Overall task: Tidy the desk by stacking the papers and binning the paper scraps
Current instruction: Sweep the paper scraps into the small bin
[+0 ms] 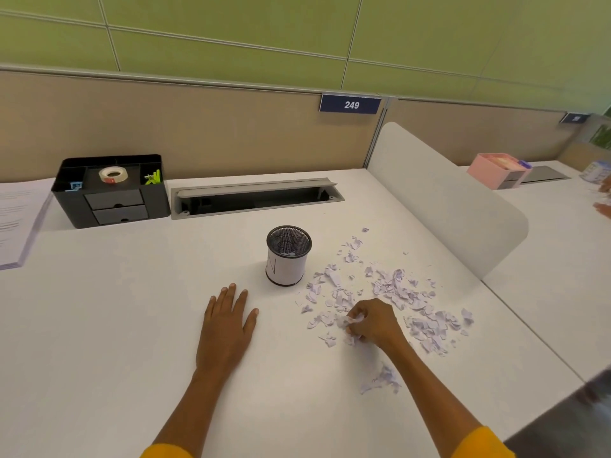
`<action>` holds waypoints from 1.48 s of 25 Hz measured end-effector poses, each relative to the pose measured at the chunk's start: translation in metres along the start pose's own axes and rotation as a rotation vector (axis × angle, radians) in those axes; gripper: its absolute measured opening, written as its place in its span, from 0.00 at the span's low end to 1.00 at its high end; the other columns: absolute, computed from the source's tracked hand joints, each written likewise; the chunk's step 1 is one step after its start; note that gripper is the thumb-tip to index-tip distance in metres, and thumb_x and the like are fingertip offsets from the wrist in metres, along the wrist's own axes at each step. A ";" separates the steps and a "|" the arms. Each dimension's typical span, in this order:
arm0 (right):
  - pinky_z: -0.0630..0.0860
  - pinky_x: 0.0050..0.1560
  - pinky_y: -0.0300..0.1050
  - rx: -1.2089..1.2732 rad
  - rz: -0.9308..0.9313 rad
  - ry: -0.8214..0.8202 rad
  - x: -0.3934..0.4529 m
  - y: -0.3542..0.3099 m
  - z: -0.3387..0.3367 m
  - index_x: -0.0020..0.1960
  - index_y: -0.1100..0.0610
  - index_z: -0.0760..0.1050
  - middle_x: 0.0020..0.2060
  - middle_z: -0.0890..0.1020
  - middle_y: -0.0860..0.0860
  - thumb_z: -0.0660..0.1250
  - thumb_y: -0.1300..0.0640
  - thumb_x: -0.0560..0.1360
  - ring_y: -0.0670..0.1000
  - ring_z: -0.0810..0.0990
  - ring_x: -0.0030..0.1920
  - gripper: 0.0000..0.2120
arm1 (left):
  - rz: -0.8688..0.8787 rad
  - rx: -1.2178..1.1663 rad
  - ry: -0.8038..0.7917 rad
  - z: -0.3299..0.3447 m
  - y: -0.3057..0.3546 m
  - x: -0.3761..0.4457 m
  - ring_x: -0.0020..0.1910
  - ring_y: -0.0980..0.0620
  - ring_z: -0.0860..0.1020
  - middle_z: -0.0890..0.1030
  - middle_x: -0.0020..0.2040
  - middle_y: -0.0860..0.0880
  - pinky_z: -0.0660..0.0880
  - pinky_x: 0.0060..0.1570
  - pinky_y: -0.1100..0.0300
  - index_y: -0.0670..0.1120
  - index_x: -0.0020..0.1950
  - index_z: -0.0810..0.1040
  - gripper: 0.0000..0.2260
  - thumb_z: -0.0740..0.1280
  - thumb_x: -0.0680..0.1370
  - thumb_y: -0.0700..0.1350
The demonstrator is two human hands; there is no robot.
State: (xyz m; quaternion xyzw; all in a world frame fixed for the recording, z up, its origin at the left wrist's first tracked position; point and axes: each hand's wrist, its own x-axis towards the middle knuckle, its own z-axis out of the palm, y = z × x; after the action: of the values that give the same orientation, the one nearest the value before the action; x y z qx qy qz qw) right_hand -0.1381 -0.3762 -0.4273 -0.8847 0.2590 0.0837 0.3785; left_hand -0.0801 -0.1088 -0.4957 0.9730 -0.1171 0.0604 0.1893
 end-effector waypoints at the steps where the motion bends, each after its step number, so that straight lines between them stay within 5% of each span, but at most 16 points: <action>1: 0.81 0.35 0.45 0.027 0.003 0.013 0.002 0.000 -0.003 0.40 0.59 0.79 0.34 0.81 0.55 0.73 0.69 0.64 0.52 0.79 0.31 0.08 | -0.002 0.001 0.003 0.000 0.000 0.000 0.65 0.41 0.72 0.74 0.66 0.40 0.52 0.67 0.55 0.41 0.64 0.76 0.27 0.51 0.77 0.56; 4: 0.79 0.32 0.38 0.150 -0.046 0.080 0.003 -0.006 -0.013 0.42 0.63 0.81 0.36 0.82 0.56 0.75 0.66 0.67 0.51 0.80 0.33 0.06 | -0.002 0.005 0.012 0.002 -0.002 0.001 0.66 0.42 0.71 0.73 0.67 0.40 0.52 0.68 0.56 0.42 0.64 0.76 0.27 0.50 0.77 0.57; 11: 0.82 0.38 0.42 0.411 -0.216 0.077 0.007 -0.062 -0.034 0.44 0.63 0.82 0.38 0.84 0.58 0.74 0.67 0.68 0.54 0.82 0.36 0.06 | -0.012 0.019 0.014 -0.001 0.001 0.000 0.64 0.42 0.74 0.75 0.65 0.40 0.54 0.67 0.55 0.42 0.62 0.77 0.25 0.52 0.76 0.56; 22: 0.82 0.48 0.47 0.315 -0.301 0.029 0.047 -0.153 -0.010 0.56 0.62 0.79 0.50 0.82 0.58 0.73 0.64 0.70 0.56 0.83 0.45 0.15 | -0.027 -0.009 -0.028 -0.003 0.000 -0.001 0.64 0.45 0.74 0.75 0.65 0.42 0.52 0.68 0.57 0.44 0.62 0.78 0.33 0.40 0.80 0.60; 26: 0.82 0.50 0.52 0.348 -0.320 0.047 0.045 -0.152 -0.018 0.54 0.63 0.80 0.51 0.83 0.58 0.72 0.66 0.71 0.57 0.83 0.49 0.12 | -0.029 -0.015 -0.027 -0.003 -0.001 0.000 0.64 0.45 0.74 0.75 0.65 0.43 0.47 0.69 0.60 0.44 0.62 0.78 0.33 0.40 0.80 0.60; 31: 0.83 0.46 0.49 0.431 -0.316 0.049 0.020 -0.118 -0.037 0.50 0.62 0.82 0.45 0.84 0.57 0.73 0.66 0.70 0.56 0.83 0.45 0.09 | -0.031 0.000 -0.009 -0.002 -0.002 0.002 0.63 0.44 0.75 0.76 0.64 0.41 0.56 0.67 0.55 0.43 0.62 0.78 0.29 0.45 0.80 0.58; 37: 0.81 0.40 0.43 0.296 -0.014 0.010 -0.017 -0.021 -0.054 0.48 0.62 0.81 0.44 0.84 0.59 0.74 0.64 0.68 0.53 0.82 0.41 0.10 | 0.014 0.022 0.045 0.005 -0.005 0.003 0.68 0.43 0.69 0.71 0.68 0.40 0.52 0.69 0.54 0.42 0.65 0.75 0.29 0.48 0.76 0.58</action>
State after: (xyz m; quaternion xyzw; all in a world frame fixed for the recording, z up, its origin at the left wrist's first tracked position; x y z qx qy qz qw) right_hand -0.1440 -0.3955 -0.3705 -0.8214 0.2640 0.0373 0.5042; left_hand -0.0757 -0.1071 -0.5019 0.9726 -0.1191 0.0850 0.1806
